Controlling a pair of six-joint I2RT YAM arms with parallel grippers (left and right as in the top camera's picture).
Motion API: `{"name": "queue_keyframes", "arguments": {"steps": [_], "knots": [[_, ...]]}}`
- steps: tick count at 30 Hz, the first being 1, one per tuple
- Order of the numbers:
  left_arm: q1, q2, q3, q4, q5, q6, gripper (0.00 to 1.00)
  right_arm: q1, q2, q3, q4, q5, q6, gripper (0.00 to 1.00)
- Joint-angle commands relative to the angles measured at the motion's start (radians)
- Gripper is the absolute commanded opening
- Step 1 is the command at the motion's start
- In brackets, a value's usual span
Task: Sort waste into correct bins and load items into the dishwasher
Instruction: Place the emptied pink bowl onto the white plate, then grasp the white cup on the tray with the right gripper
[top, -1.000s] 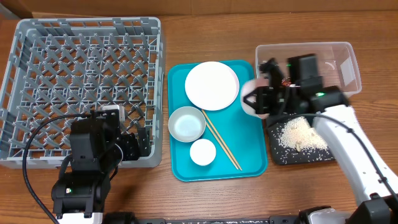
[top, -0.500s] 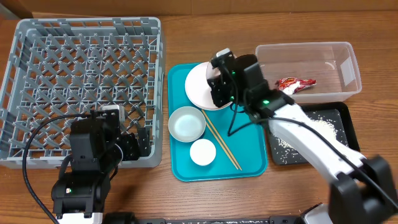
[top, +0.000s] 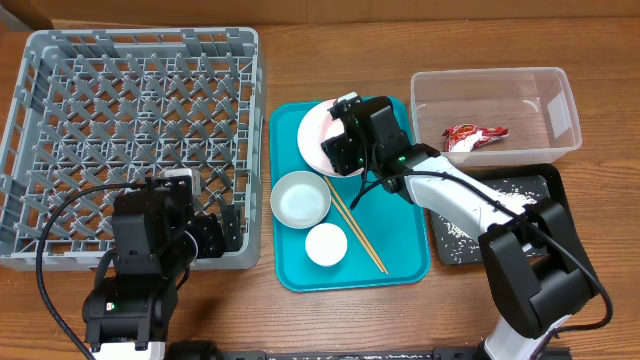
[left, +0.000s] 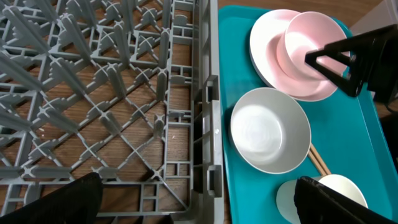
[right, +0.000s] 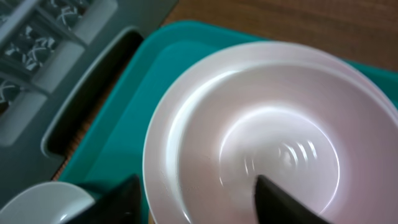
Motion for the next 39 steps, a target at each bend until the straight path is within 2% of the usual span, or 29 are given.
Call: {"name": "queue_keyframes", "arguments": {"steps": [1,5,11,15,16,19,21,23,31,39], "knots": [[-0.006,-0.002,0.025,0.004,0.005,-0.009,1.00,0.005,-0.024,0.023,-0.060,-0.020,0.005,0.70],[-0.006,-0.002,0.025,0.005,0.004,-0.009,1.00,0.003,-0.110,0.062,-0.223,-0.034,0.029,0.70],[-0.006,-0.001,0.025,0.005,0.004,-0.010,1.00,0.001,-0.320,0.119,-0.516,-0.042,0.153,0.70],[-0.006,-0.002,0.025,0.005,0.004,-0.010,1.00,0.002,-0.402,0.119,-0.657,-0.131,0.163,0.70],[-0.006,-0.001,0.025,0.005,0.005,-0.009,1.00,0.002,-0.407,0.119,-0.691,-0.158,0.163,0.68],[-0.006,-0.001,0.025,0.005,0.005,-0.010,1.00,0.012,-0.393,0.114,-0.790,-0.219,0.164,0.55],[-0.006,-0.001,0.025,0.005,0.005,-0.010,1.00,0.026,-0.370,0.109,-0.835,-0.218,0.164,0.53],[-0.006,-0.001,0.025,0.005,0.005,-0.010,1.00,0.047,-0.337,0.103,-0.870,-0.217,0.174,0.49],[-0.006,-0.001,0.025,0.005,0.005,-0.010,1.00,0.121,-0.212,0.046,-0.859,-0.203,0.243,0.49],[-0.006,-0.002,0.025,0.004,0.005,-0.010,1.00,0.135,-0.104,0.026,-0.806,-0.203,0.295,0.47]]}}
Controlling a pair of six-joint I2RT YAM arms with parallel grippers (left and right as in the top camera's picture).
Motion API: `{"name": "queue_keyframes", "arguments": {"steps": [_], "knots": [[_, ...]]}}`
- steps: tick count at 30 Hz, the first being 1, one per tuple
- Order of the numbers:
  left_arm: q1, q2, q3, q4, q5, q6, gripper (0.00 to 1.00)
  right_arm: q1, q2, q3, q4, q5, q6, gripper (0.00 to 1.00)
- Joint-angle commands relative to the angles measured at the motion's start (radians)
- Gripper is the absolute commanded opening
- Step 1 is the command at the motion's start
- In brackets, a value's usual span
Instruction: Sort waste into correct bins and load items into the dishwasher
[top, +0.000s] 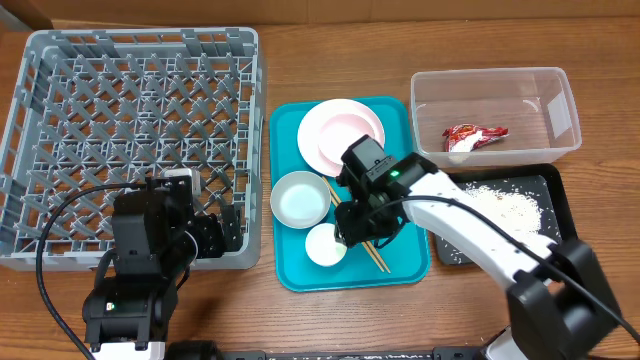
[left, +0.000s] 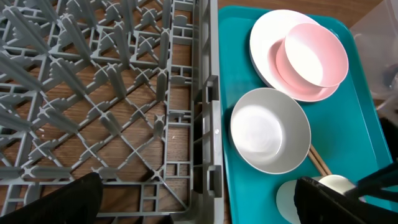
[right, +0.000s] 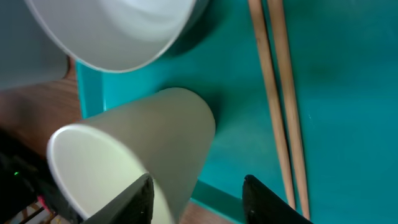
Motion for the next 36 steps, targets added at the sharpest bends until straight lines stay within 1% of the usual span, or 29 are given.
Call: {"name": "queue_keyframes", "arguments": {"steps": [1,2,3,4,5,6,7,12,16,19,21,23,24,27,29,32,33,35,36], "knots": [[-0.006,-0.002,0.025,0.004,0.005,-0.010,1.00,0.006,0.050,-0.005,0.013,-0.002,0.040,0.44],[-0.006,-0.002,0.025,0.004,0.005,-0.010,1.00,0.006,0.063,-0.005,0.011,-0.002,0.050,0.38],[-0.006,-0.002,0.025,0.004,0.005,-0.010,1.00,0.006,0.074,-0.005,0.011,-0.002,0.058,0.29],[-0.006,-0.001,0.025,0.004,0.005,-0.010,1.00,0.006,0.081,-0.005,0.012,-0.002,0.060,0.18],[-0.006,-0.002,0.025,0.004,0.005,-0.010,1.00,0.006,0.081,-0.005,0.013,-0.001,0.059,0.11],[-0.006,-0.002,0.025,0.004,0.005,-0.010,1.00,0.004,0.081,-0.003,0.012,-0.002,0.060,0.06],[-0.006,-0.002,0.025,0.004,0.005,-0.010,1.00,0.000,0.079,0.000,0.010,-0.002,0.061,0.04],[-0.006,-0.002,0.025,0.004,0.005,-0.010,1.00,-0.042,0.039,0.058,-0.061,0.003,0.053,0.04],[-0.006,-0.002,0.025,0.003,0.010,-0.010,1.00,-0.124,-0.035,0.131,-0.121,0.013,0.040,0.04],[-0.006,-0.001,0.025,0.006,0.041,-0.010,1.00,-0.203,-0.101,0.168,-0.115,0.004,0.037,0.04],[-0.006,0.005,0.025,0.030,0.091,-0.017,1.00,-0.270,-0.137,0.177,-0.077,-0.066,0.014,0.04],[-0.006,0.021,0.025,0.063,0.138,-0.063,1.00,-0.314,-0.142,0.177,-0.039,-0.199,-0.031,0.04],[-0.006,0.032,0.025,0.080,0.167,-0.082,1.00,-0.324,-0.142,0.175,-0.027,-0.248,-0.046,0.04],[-0.006,0.087,0.025,0.146,0.330,-0.124,1.00,-0.338,-0.141,0.166,0.038,-0.422,-0.083,0.04],[-0.006,0.154,0.025,0.221,0.498,-0.149,1.00,-0.328,-0.140,0.166,0.081,-0.479,-0.083,0.04],[-0.006,0.235,0.025,0.325,0.685,-0.183,1.00,-0.310,-0.140,0.166,0.119,-0.527,-0.083,0.04],[-0.006,0.268,0.025,0.373,0.756,-0.200,1.00,-0.303,-0.140,0.166,0.129,-0.542,-0.083,0.04],[-0.006,0.369,0.025,0.556,0.966,-0.271,1.00,-0.290,-0.140,0.166,0.164,-0.609,-0.082,0.04],[-0.006,0.393,0.025,0.603,1.007,-0.292,1.00,-0.290,-0.140,0.166,0.179,-0.638,-0.082,0.04]]}}
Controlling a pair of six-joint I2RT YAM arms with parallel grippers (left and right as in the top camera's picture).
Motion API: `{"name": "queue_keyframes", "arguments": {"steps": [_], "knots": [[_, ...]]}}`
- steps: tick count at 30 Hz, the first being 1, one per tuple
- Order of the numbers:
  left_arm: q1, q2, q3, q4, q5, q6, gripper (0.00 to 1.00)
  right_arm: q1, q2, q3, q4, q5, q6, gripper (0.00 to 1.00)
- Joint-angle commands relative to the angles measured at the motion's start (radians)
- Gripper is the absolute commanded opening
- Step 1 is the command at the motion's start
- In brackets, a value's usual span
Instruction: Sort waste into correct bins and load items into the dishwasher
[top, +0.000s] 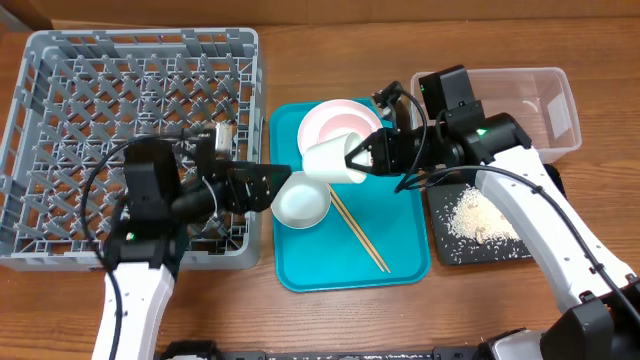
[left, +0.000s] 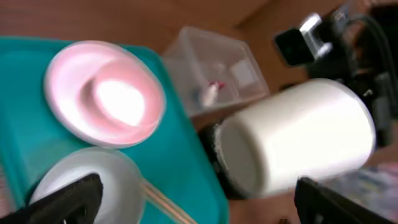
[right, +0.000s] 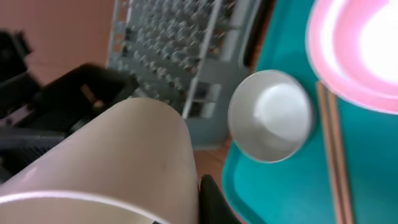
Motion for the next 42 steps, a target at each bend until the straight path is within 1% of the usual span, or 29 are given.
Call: {"name": "queue_keyframes", "arguments": {"steps": [1,5,8,11,15,17,26,27,30,31,33,37,38,39,42], "knots": [[-0.006,0.098,0.020,0.156,0.344,-0.124,1.00,0.009,-0.003,0.005,0.048,-0.167,-0.016,0.04],[-0.007,0.159,0.020,0.311,0.462,-0.207,1.00,0.009,-0.003,0.005,0.097,-0.248,-0.015,0.04],[-0.013,0.186,0.020,0.412,0.514,-0.273,1.00,0.009,-0.003,0.005,0.119,-0.274,-0.011,0.04],[-0.037,0.194,0.020,0.486,0.517,-0.313,1.00,0.010,-0.003,0.005,0.155,-0.340,-0.011,0.04],[-0.085,0.194,0.020,0.584,0.518,-0.372,1.00,0.011,-0.003,0.005,0.164,-0.345,-0.011,0.04],[-0.111,0.194,0.020,0.613,0.507,-0.376,1.00,0.011,-0.003,0.005,0.163,-0.345,-0.011,0.04],[-0.197,0.194,0.020,0.618,0.401,-0.375,0.99,0.054,-0.003,0.005,0.176,-0.352,-0.011,0.04],[-0.199,0.194,0.020,0.621,0.399,-0.375,0.98,0.060,-0.003,0.005,0.180,-0.352,-0.011,0.04],[-0.199,0.194,0.020,0.621,0.396,-0.375,0.88,0.070,-0.003,0.005,0.186,-0.351,-0.012,0.04],[-0.199,0.194,0.020,0.621,0.395,-0.375,0.83,0.070,-0.003,0.005,0.185,-0.351,-0.012,0.04],[-0.199,0.194,0.020,0.621,0.395,-0.375,0.78,0.070,-0.003,0.005,0.184,-0.348,-0.011,0.04],[-0.199,0.194,0.020,0.621,0.383,-0.375,0.71,0.070,-0.003,0.005,0.166,-0.312,-0.011,0.04],[-0.199,0.194,0.020,0.621,0.377,-0.375,0.64,0.070,-0.003,0.005,0.158,-0.292,-0.011,0.04],[-0.199,0.194,0.020,0.621,0.377,-0.375,0.61,0.070,-0.003,0.005,0.154,-0.287,-0.012,0.04],[-0.199,0.194,0.020,0.621,0.377,-0.375,0.54,0.070,-0.003,0.003,0.154,-0.287,-0.012,0.04]]}}
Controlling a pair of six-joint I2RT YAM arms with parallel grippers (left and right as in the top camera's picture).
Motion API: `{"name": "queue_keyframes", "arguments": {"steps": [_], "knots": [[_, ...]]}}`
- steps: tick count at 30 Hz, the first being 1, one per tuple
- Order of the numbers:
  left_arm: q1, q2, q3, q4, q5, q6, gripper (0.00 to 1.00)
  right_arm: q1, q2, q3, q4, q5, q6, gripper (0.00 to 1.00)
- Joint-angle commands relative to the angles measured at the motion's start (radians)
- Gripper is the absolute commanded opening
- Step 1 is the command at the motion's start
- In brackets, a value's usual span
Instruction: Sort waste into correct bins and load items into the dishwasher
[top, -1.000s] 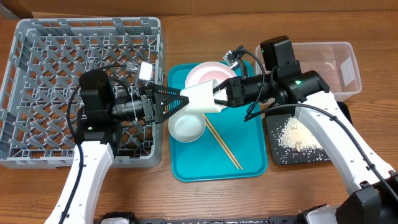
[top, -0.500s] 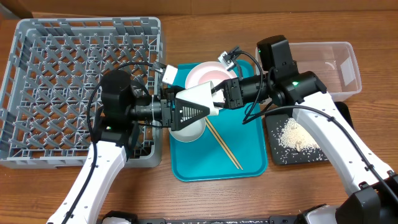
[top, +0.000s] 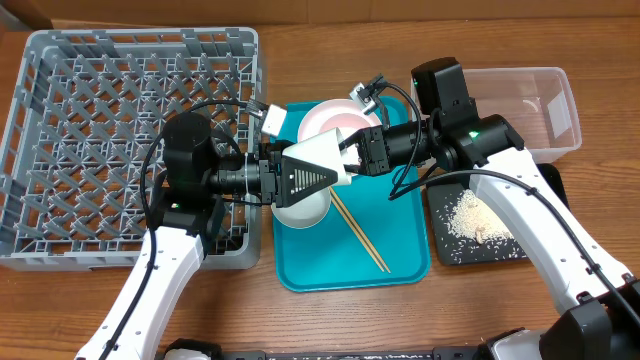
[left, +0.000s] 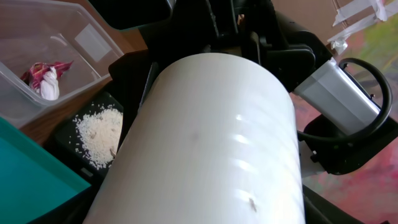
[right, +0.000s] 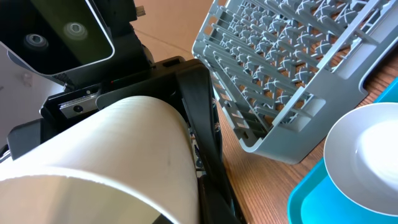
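Note:
A white cup (top: 322, 156) hangs on its side above the teal tray (top: 400, 255). My right gripper (top: 352, 155) is shut on its rim end. My left gripper (top: 312, 178) has come in from the left and stands open, its black fingers (right: 200, 124) on either side of the cup's base end. The cup (left: 211, 143) fills the left wrist view, and its wall (right: 124, 149) fills the lower left of the right wrist view. The grey dish rack (top: 60, 100) lies at the left.
On the tray are a pink plate and bowl (top: 330, 118), a white bowl (top: 300, 208) and chopsticks (top: 358, 240). At the back right stands a clear bin (top: 540, 90), holding a red wrapper (left: 45, 79). In front of it is a black tray with rice (top: 480, 225).
My left gripper was a short way left of the cup. It has moved right, and the cup's base now sits between its open fingers. My right gripper still holds the cup above the tray.
My right gripper was over the pink bowl while the left rested by the rack's corner. Then the right was at the white cup on the tray's front. Then it held the cup on its side above the tray, with the left arm raised. Now both grippers are at the cup.

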Motion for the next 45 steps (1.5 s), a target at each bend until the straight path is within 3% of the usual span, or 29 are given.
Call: {"name": "queue_keyframes", "arguments": {"steps": [1,5,11,16,21,33,39,45], "knots": [[-0.007,0.006,0.014,0.005,-0.082,-0.005,0.49,0.037,-0.005,0.004,-0.007,0.007,0.000,0.04],[-0.004,0.006,0.014,0.004,-0.083,0.034,0.22,0.037,-0.005,0.004,-0.019,0.036,0.000,0.16],[0.000,0.006,0.014,-0.062,-0.172,0.157,0.04,0.035,-0.005,0.004,-0.143,0.267,0.000,0.19],[0.030,0.006,0.014,-0.172,-0.315,0.271,0.04,0.018,-0.005,0.004,-0.253,0.586,0.000,0.23],[0.103,0.000,0.017,-0.263,-0.381,0.352,0.04,-0.039,-0.005,0.008,-0.329,0.774,-0.001,0.24],[0.251,-0.088,0.080,-0.602,-0.513,0.567,0.04,-0.206,-0.008,0.036,-0.424,0.792,-0.031,0.24],[0.251,-0.096,0.080,-0.658,-0.531,0.566,0.04,-0.196,-0.008,0.036,-0.402,0.789,-0.032,0.24],[0.251,-0.098,0.082,-0.731,-0.599,0.566,0.23,-0.164,-0.008,0.036,-0.322,0.789,-0.031,0.33]]}}
